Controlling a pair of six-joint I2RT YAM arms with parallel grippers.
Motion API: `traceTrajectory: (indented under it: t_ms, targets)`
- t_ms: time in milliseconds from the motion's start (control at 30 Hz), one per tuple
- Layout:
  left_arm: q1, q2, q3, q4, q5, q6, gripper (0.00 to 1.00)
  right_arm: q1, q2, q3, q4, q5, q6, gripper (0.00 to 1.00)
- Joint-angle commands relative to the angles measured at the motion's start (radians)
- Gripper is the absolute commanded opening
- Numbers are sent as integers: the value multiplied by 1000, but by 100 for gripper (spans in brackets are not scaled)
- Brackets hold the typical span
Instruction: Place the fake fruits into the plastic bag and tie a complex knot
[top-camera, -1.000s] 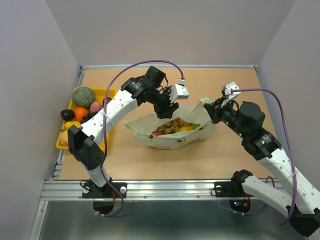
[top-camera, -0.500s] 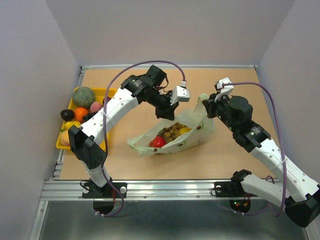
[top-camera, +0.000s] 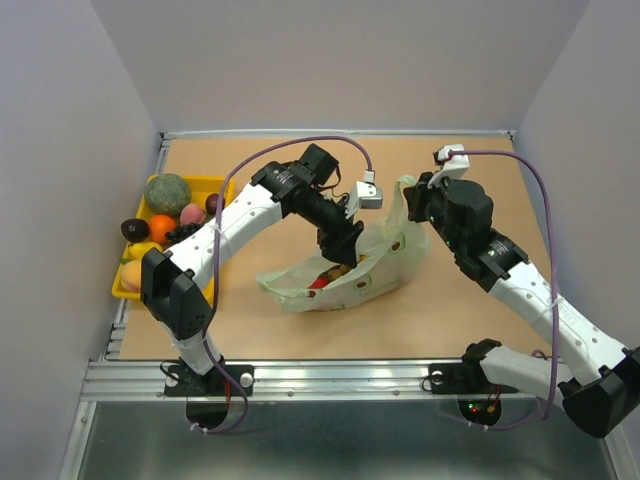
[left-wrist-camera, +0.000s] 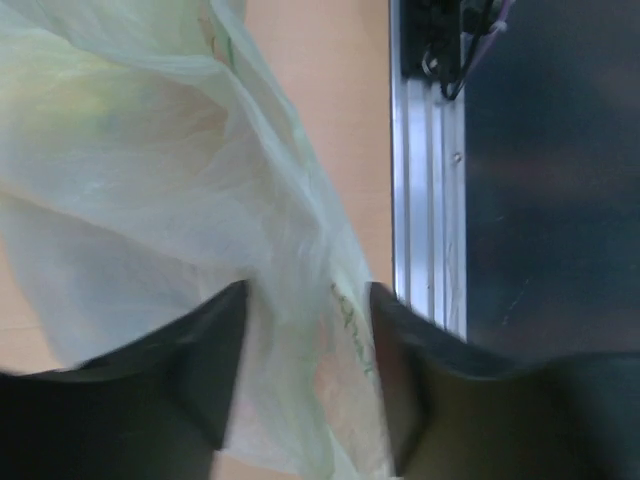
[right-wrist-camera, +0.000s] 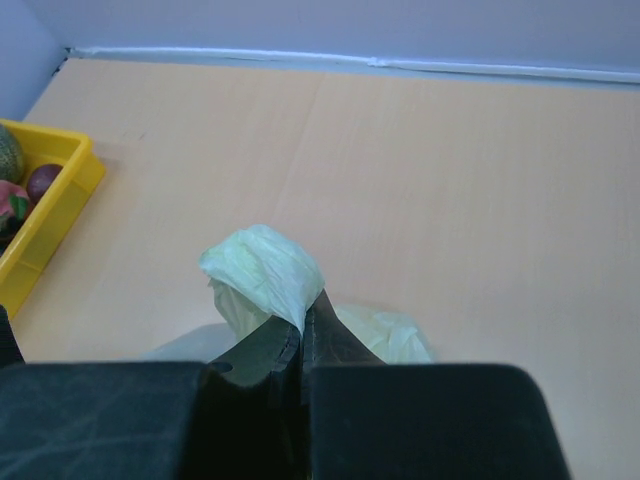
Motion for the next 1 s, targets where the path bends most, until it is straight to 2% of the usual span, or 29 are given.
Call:
traceTrajectory:
  t_ms: [0,67,133,200,233,267,333,467,633,967]
  targets:
    - [-6,-11,-37,79,111,-149,71,-6,-2,55,69,34,44,0]
    - [-6,-15,-54,131,83,-214,73,-6,-3,50,69,35,49,1]
    - [-6,-34,-83,185,40,-249,89,-6,-8,48,69,40,52,0]
    - [-6,-60,-118,270,8,-286,91,-6,-9,48,69,51,50,0]
    - [-6,-84,-155,295,-15,-316,98,-6,-9,48,70,54,52,0]
    - [-7,-97,-174,323,-33,-336,99,-6,-11,48,69,55,50,0]
    - [-24,-123,-212,390,-130,-401,99,-6,-11,45,73,63,52,1]
    - [-45,-152,-249,444,-231,-442,98,-6,-9,38,80,65,59,0]
    - [-84,-176,-286,518,-374,-478,90,-6,-9,31,90,80,61,0]
    - [-199,-169,-340,538,-590,-401,73,-8,-46,42,90,146,70,1]
